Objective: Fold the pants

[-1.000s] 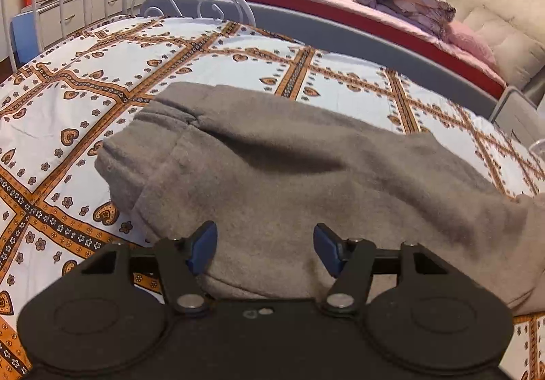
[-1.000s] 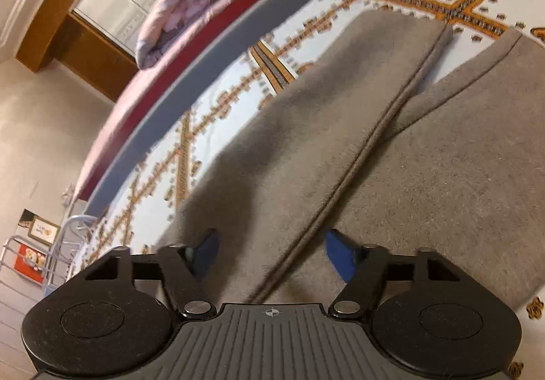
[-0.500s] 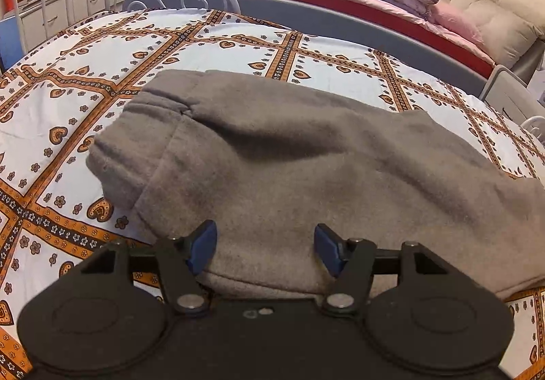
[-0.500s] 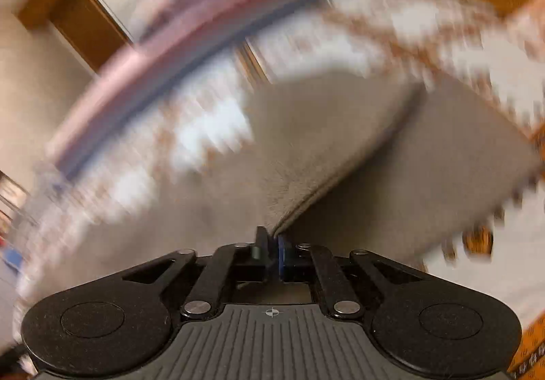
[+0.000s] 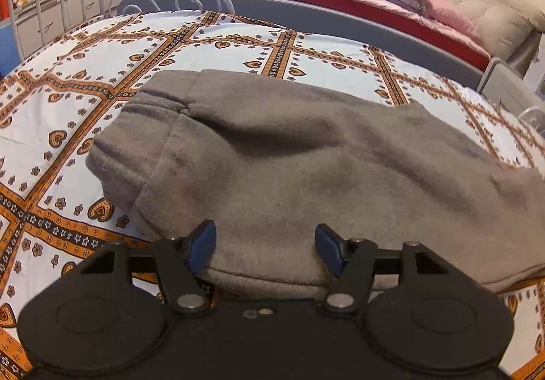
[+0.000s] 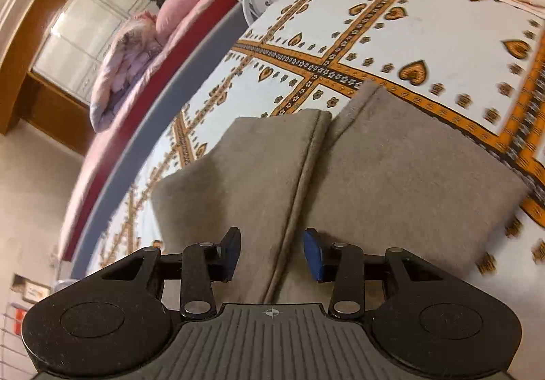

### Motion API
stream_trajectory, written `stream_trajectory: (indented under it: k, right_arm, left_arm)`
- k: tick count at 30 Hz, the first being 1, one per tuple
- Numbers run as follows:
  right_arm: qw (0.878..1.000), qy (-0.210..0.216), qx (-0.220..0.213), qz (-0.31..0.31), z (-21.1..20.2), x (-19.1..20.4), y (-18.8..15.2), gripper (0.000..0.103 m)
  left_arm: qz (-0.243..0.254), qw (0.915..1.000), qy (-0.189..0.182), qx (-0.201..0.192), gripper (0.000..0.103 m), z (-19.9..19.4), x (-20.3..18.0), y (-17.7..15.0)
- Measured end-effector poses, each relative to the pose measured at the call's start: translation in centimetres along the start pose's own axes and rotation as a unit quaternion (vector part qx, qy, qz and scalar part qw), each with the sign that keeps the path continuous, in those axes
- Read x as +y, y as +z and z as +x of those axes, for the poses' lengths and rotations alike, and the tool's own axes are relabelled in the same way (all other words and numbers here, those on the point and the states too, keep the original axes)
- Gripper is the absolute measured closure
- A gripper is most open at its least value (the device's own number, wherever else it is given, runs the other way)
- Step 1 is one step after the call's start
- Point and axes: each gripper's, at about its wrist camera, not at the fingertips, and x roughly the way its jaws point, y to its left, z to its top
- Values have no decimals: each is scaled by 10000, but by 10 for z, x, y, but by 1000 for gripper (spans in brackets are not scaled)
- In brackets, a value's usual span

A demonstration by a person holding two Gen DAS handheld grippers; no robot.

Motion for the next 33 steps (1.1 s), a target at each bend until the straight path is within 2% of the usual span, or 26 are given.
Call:
stream_trajectory:
  k: [1, 2, 3, 4, 8, 9, 11, 14, 16, 17, 20, 24, 25, 26, 29, 31, 33]
  right_arm:
    - [9999, -50, -13, -99, -1, 0, 1, 62]
    - [9997, -121, -7, -229, 2, 3, 6, 75]
    - [9990, -247, -23, -383, 2, 9, 10, 96]
    - [9982, -336, -31, -493, -1, 12, 14, 98]
    - [9961, -95, -531, -704, -50, 22, 10, 98]
    - [9945, -101, -623, -831, -67, 23, 6, 98]
    - [9943, -379, -532, -842, -85, 13, 0, 98]
    - [9961, -677, 18, -559, -73, -20, -3, 97]
    - [9981, -549, 278, 46, -62, -46, 2, 95]
    - [9980, -561, 236, 174, -62, -51, 2, 91]
    - [9984, -552, -14, 141, -68, -51, 4, 90]
    - [9977, -642, 71, 201, -64, -52, 3, 90]
    - [9978, -630, 12, 199, -66, -51, 4, 91]
    - [9978, -644, -36, 138, -68, -50, 5, 98]
    - [9986, -343, -395, 42, -97, -41, 5, 101]
    - [9972, -419, -606, -107, -110, -41, 4, 101]
    - [9973, -607, -403, 126, -101, -56, 8, 101]
  left_arm:
    - [41, 10000, 4, 1, 43, 0, -1, 0]
    - [87, 10000, 15, 4, 42, 1, -3, -1]
    - [121, 9999, 26, 4, 41, 1, -4, -1]
    - [150, 9999, 37, 4, 41, 1, -4, -1]
    - [152, 9999, -14, -1, 41, 0, -2, -2]
    - [155, 9999, -37, 1, 41, 0, -1, -2]
    - [168, 9998, -66, 5, 41, -1, -1, -2]
    - [179, 9998, -66, 19, 41, 0, -1, -1]
    - [123, 9999, -42, 13, 41, -1, -2, -1]
    - [111, 9999, -31, 17, 41, -1, -2, -1]
    - [130, 9999, -24, 30, 41, 0, -3, 0]
    - [187, 9998, -9, 26, 41, 0, -3, -1]
    - [205, 9998, -12, 26, 41, 0, -3, -2]
    - [198, 9998, -22, 26, 41, 0, -3, -2]
    - [178, 9998, -70, 23, 41, -2, -1, -2]
    - [210, 9997, -83, 24, 41, -2, -1, -3]
    - [232, 9997, -74, 30, 41, -2, -1, -3]
